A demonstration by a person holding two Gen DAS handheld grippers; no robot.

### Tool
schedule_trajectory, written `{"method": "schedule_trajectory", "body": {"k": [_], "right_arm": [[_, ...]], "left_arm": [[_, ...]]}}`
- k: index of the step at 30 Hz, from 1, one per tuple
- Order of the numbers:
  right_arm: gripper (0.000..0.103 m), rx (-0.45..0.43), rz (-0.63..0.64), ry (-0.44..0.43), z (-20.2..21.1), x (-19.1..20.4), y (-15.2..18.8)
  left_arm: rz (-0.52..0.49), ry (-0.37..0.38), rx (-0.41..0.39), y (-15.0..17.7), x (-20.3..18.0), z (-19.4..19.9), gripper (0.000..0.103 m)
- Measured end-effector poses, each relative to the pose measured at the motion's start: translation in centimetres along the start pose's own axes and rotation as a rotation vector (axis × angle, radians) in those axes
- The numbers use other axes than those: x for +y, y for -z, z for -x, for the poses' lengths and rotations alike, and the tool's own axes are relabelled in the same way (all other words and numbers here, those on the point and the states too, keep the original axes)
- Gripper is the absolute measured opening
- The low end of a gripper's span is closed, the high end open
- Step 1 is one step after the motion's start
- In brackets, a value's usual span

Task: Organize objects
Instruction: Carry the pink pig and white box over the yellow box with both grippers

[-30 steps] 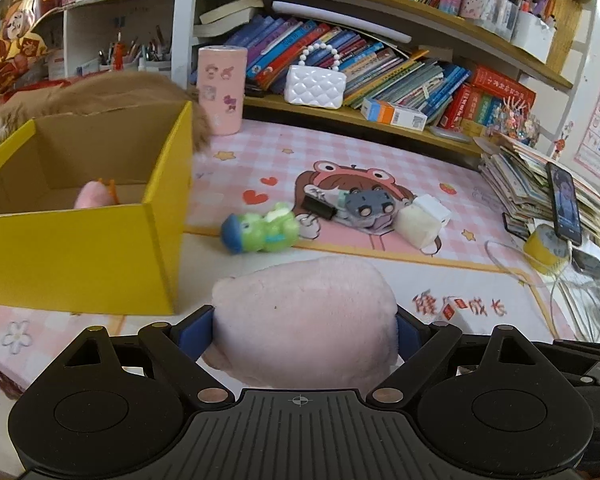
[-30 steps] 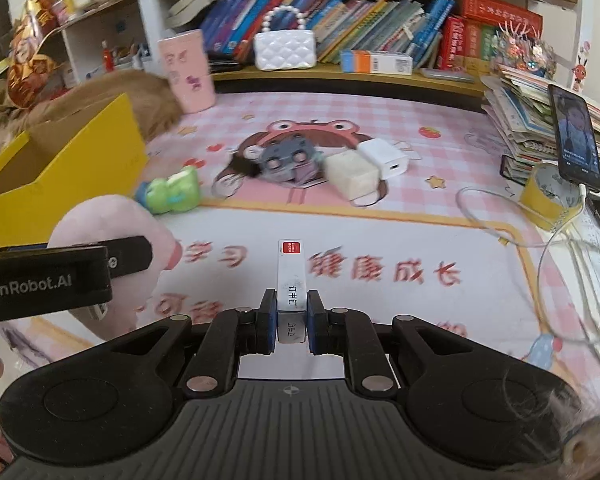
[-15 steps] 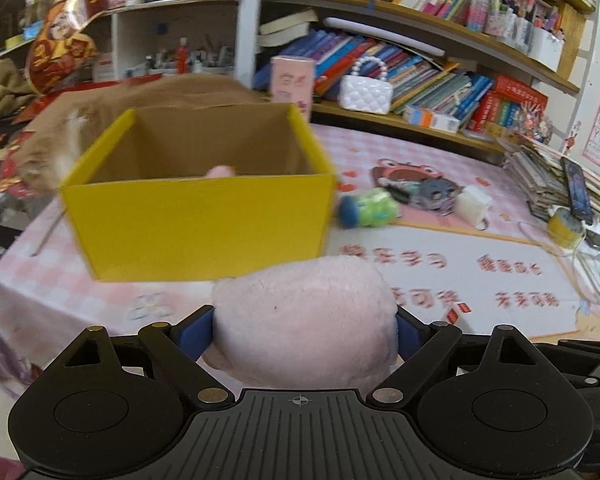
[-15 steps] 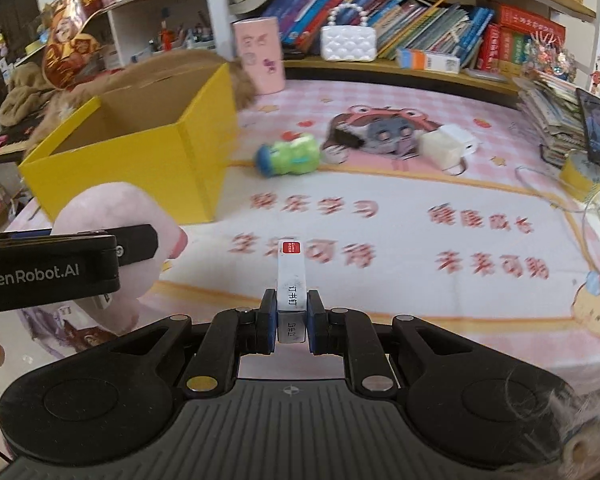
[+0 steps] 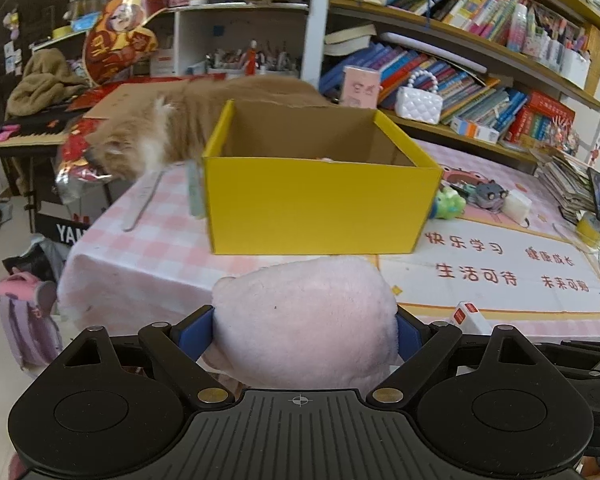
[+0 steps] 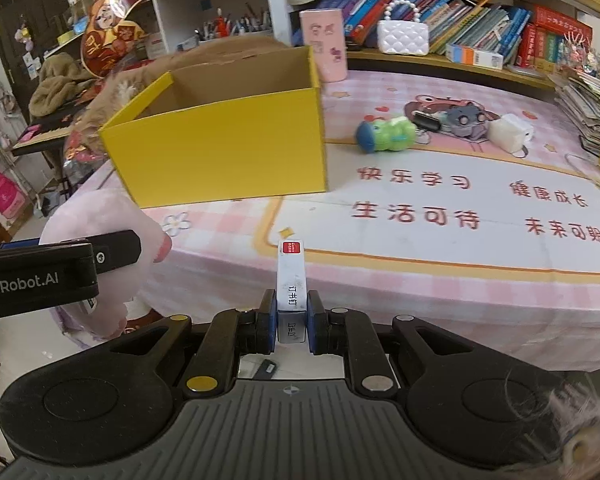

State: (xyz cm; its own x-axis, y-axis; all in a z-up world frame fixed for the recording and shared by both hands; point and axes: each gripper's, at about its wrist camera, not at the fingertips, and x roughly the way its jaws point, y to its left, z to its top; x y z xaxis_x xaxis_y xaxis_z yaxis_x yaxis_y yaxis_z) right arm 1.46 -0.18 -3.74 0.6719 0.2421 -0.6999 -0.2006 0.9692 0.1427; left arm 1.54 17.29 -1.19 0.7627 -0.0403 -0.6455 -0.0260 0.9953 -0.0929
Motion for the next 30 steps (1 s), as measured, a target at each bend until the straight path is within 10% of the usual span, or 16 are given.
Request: {"method": "schedule_trajectory", "body": {"k": [30], "right_arm": [[0.013,-0.133,0.082,-0.062,-1.1,4.5,-6.6]], "left_arm": [[0.022,-0.038,-0.223,-6.7,4.1,1.5,0.090]]}}
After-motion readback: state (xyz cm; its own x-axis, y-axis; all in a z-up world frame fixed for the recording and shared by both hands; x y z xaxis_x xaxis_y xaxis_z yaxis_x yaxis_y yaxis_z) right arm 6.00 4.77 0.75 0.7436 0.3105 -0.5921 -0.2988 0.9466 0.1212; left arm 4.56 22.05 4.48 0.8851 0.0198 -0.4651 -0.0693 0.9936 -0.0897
